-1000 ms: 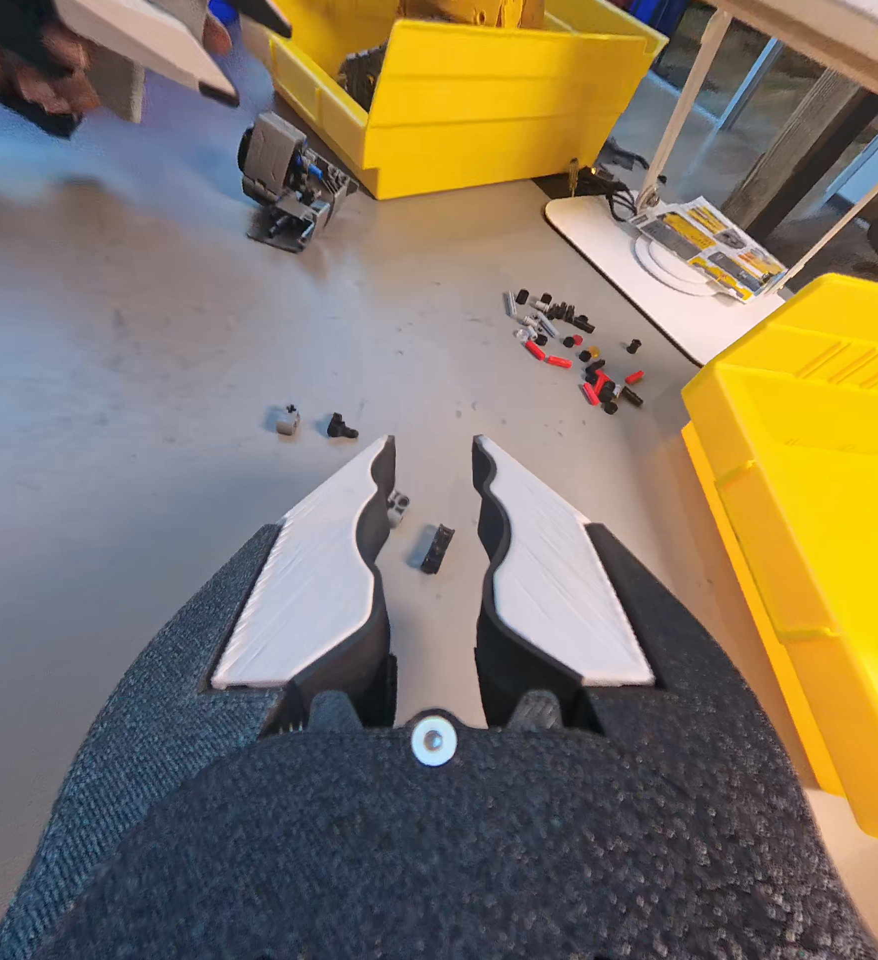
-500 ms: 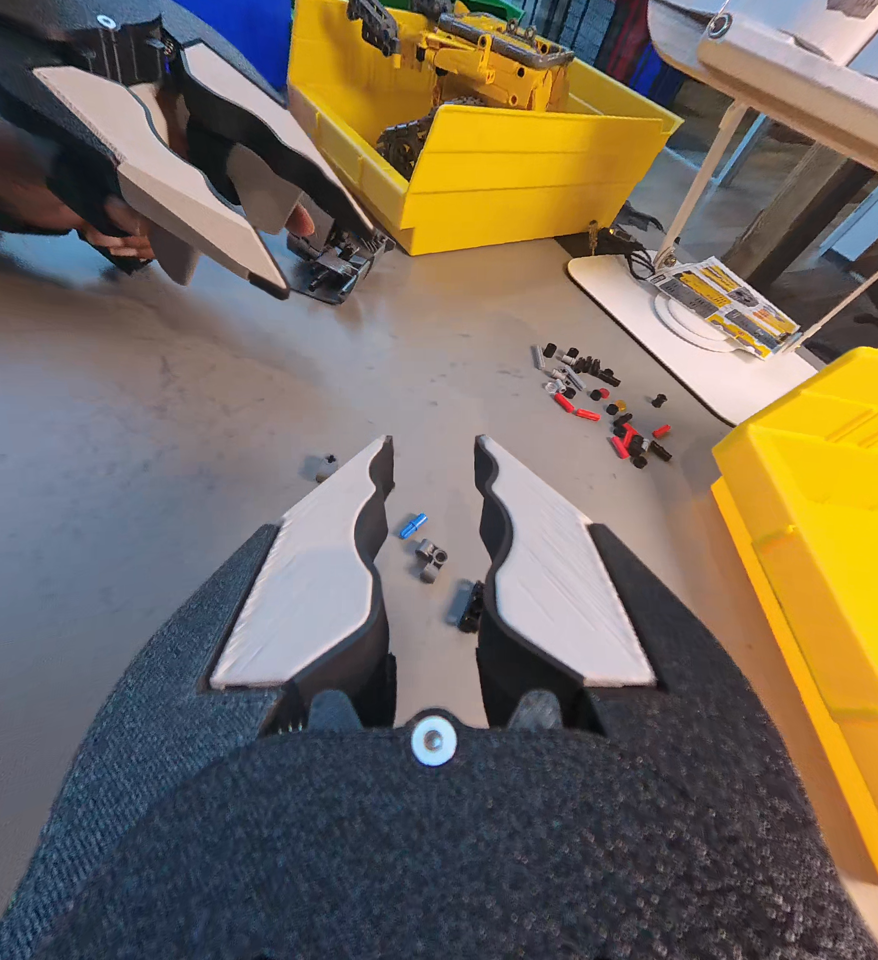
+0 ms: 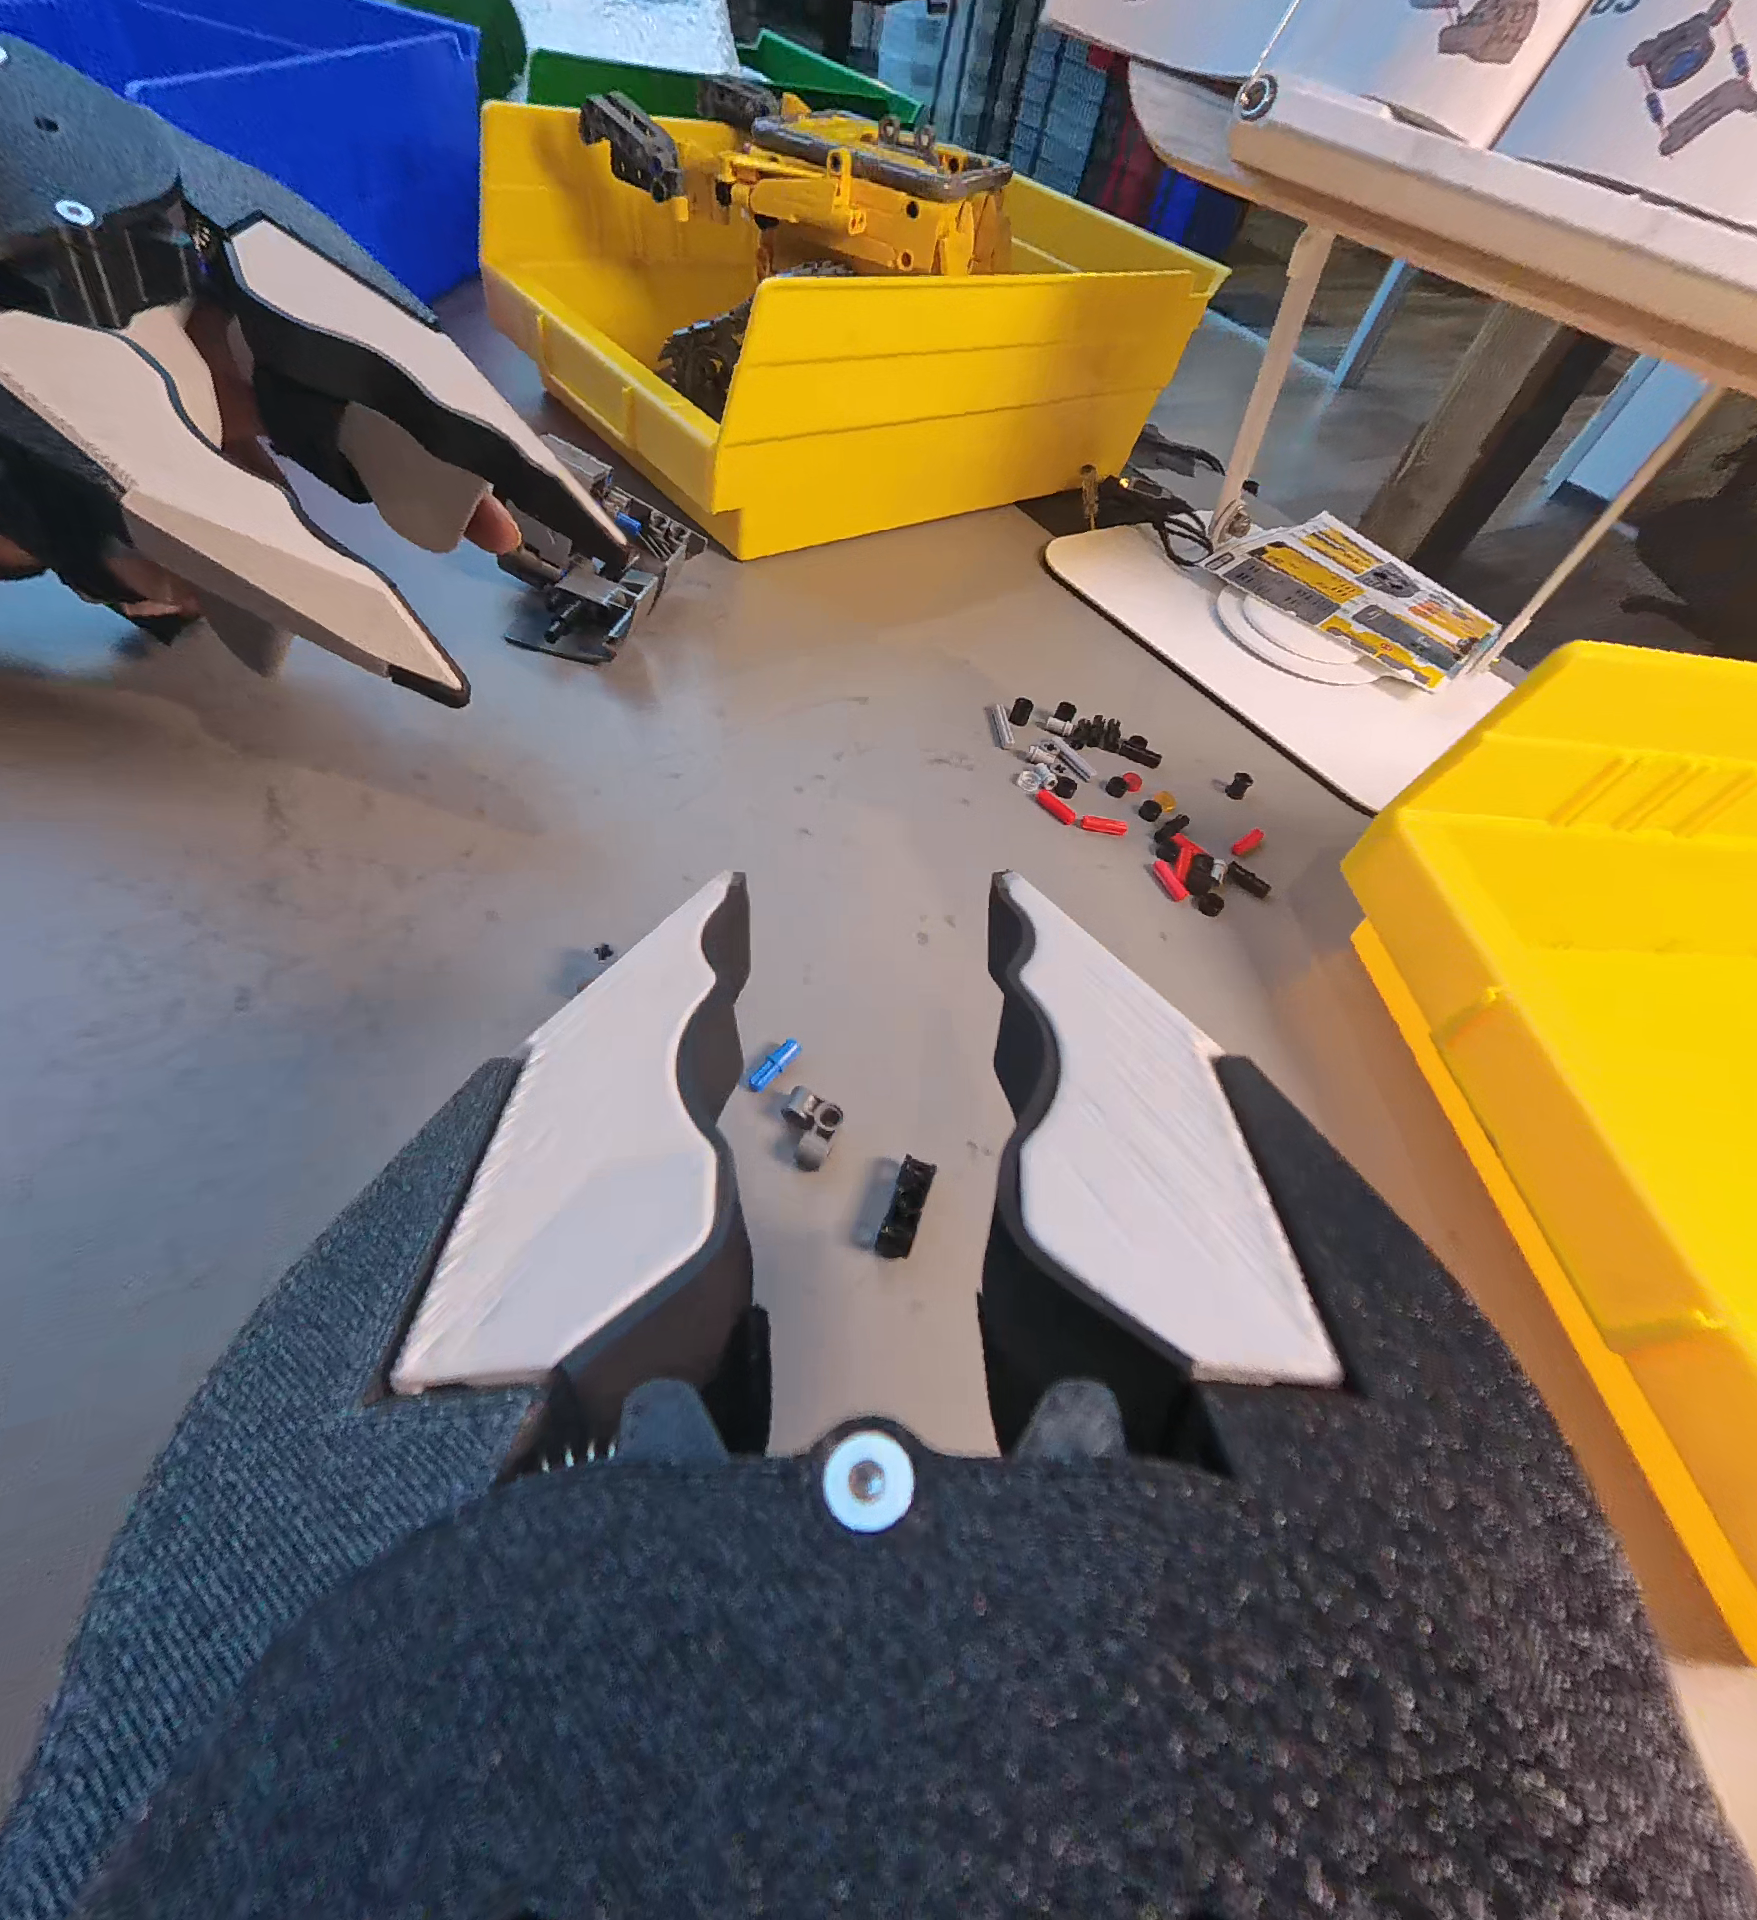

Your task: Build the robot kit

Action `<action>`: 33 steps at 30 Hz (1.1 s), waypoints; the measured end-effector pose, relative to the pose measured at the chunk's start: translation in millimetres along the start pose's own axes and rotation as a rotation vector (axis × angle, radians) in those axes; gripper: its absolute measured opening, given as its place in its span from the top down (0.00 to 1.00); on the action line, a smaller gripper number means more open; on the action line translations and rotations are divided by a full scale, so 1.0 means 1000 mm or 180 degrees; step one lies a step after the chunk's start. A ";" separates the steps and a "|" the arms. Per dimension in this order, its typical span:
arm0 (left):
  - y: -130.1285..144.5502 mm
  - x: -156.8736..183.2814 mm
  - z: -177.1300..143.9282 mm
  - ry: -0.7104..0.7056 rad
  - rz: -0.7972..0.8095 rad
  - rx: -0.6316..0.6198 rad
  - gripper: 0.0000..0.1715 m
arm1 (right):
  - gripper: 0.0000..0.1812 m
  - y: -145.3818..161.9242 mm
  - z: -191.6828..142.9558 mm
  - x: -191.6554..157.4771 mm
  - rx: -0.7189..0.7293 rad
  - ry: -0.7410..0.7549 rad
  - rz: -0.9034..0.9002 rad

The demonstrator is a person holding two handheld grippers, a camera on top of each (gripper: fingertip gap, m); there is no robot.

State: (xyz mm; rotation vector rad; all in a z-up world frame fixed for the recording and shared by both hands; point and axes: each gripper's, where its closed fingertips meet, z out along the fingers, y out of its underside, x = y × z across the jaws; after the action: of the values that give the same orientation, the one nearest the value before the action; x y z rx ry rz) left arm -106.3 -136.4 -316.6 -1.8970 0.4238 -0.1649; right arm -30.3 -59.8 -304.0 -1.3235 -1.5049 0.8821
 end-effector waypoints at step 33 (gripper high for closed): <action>-0.035 -0.040 -0.006 -0.0224 -0.0214 0.0545 0.67 | 0.82 0.001 0.027 -0.001 -0.0030 -0.0116 -0.0351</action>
State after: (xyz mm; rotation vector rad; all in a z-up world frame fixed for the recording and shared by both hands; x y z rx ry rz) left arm -138.2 -116.3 -278.4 -1.7439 0.2890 -0.1730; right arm -55.5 -59.0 -313.9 -1.2247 -1.5962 0.8334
